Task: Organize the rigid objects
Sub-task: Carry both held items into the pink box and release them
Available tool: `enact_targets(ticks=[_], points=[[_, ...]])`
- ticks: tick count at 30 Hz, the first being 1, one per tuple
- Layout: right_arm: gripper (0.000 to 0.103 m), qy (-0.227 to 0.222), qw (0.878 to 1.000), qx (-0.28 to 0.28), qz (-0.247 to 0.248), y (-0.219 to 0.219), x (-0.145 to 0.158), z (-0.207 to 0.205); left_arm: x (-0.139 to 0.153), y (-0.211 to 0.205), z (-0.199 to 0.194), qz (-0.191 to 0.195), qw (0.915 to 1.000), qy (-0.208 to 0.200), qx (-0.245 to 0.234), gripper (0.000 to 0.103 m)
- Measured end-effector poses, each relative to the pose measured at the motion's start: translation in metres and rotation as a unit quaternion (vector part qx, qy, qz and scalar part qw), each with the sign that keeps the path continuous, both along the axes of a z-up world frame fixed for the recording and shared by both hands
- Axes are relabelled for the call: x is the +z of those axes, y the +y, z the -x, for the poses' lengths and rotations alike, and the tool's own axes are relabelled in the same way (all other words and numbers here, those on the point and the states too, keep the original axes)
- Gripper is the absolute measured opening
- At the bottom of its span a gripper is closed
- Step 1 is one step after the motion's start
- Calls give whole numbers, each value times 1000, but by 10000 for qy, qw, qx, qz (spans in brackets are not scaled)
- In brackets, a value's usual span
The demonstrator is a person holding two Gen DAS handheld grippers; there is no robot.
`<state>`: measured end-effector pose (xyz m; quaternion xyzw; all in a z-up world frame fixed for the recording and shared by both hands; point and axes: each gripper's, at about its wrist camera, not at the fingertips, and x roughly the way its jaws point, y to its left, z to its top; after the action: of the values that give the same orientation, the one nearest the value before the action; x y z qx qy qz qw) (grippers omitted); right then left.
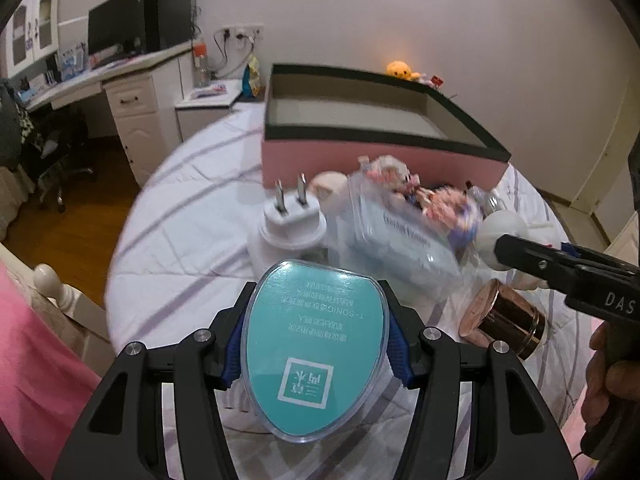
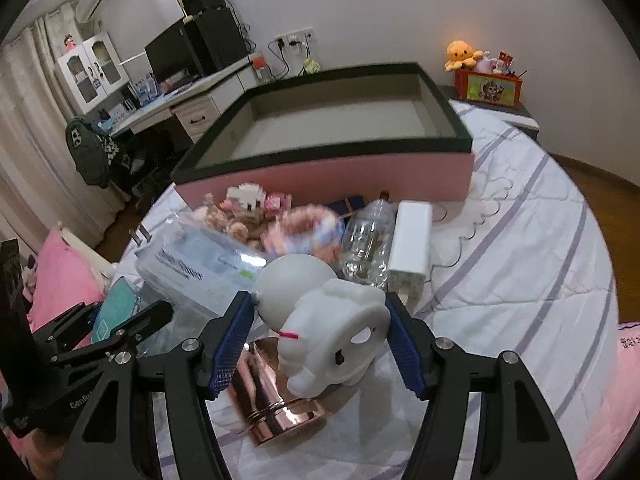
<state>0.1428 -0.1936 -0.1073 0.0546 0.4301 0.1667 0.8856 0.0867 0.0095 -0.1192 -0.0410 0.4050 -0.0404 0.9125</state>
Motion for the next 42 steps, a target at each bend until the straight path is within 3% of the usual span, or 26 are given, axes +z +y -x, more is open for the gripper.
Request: enact_targets(ticks=[13,23,32,42], points=[[67,-443,9990,31,-28,0,36,3,43,14,3,-125,9987,-442,207,58],[67,-813,9966,28,101,-1,65,-17,66,9,-19,-125,9972,-731,133,58],[67,-1031,9944,-95,230,-4,81,-66,91,10,-67,-77,9945,-1044,89,58],[67,-733,9963,-238,391,-4,60,-141,84,-2,-158,21,9967,-810,-34,58]])
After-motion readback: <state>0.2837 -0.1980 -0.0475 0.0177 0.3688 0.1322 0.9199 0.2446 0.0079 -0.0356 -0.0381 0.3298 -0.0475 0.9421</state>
